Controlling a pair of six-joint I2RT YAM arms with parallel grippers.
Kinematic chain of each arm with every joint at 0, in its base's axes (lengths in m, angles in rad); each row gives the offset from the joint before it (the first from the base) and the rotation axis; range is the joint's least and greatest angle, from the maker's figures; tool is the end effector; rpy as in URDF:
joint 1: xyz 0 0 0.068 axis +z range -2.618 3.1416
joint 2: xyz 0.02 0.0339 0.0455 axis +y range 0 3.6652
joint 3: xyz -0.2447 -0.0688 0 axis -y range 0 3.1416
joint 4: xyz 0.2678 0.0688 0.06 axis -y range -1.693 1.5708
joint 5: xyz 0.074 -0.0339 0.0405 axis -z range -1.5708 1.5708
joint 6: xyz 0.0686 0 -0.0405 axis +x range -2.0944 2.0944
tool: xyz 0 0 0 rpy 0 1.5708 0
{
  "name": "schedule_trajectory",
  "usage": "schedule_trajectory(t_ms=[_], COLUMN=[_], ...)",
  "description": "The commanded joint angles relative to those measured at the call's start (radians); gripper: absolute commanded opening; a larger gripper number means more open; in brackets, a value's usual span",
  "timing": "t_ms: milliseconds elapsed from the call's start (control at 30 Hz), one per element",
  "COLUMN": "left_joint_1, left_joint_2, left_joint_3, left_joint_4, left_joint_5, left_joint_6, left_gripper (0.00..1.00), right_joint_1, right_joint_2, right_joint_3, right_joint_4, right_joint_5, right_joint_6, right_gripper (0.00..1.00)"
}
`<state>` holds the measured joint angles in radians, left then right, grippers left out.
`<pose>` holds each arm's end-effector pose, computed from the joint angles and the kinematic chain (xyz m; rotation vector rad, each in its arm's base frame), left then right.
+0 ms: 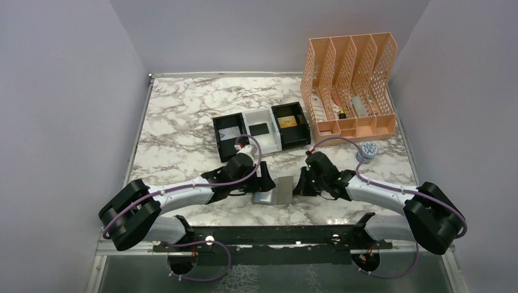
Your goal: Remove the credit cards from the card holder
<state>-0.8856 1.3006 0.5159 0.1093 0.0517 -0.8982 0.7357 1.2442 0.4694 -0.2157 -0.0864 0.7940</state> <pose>0.1857 -0.2328 0.1134 0.0150 2.4491 -0.9550 0.1835 0.1741 0.0818 0.0440 2.7086 0.6445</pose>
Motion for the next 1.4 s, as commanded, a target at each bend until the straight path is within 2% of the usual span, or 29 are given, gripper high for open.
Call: schedule_trajectory(t_ms=[0,133,300,367,533,633,900,1233,1367], left_joint_1=[-0.003,-0.003,-0.005,-0.006,-0.007,-0.008,-0.013,-0.029,-0.033], left_joint_2=[-0.013,0.030,0.059,0.053,0.008,-0.014,0.016,0.051,0.049], left_joint_3=[0.016,0.025,0.029,0.036,0.057,0.065,0.059,0.050,0.030], left_joint_4=[-0.050,-0.028,0.018,0.015,-0.037,-0.072,-0.056,0.035,0.083], left_joint_5=[-0.039,0.006,0.056,0.052,0.008,-0.020,0.029,0.094,0.110], left_joint_6=[0.030,0.037,0.035,0.036,0.041,0.047,0.038,0.018,-0.005], left_gripper=[0.80,0.75,0.62,0.62,0.76,0.79,0.78,0.63,0.63], right_joint_1=[-0.004,-0.004,-0.004,-0.005,-0.004,-0.004,-0.004,-0.004,-0.004], right_joint_2=[0.003,0.006,0.013,0.018,0.026,0.026,0.026,0.030,0.027], right_joint_3=[-0.014,-0.016,-0.015,-0.013,-0.009,-0.009,-0.010,-0.014,-0.014], right_joint_4=[0.028,0.036,0.042,0.044,0.047,0.048,0.049,0.052,0.051], right_joint_5=[0.033,0.028,0.022,0.018,0.016,0.017,0.017,0.016,0.016], right_joint_6=[0.016,0.017,0.015,0.013,0.012,0.013,0.015,0.017,0.016], right_gripper=[0.01,0.01,0.01,0.01,0.01,0.01,0.01,0.01,0.01])
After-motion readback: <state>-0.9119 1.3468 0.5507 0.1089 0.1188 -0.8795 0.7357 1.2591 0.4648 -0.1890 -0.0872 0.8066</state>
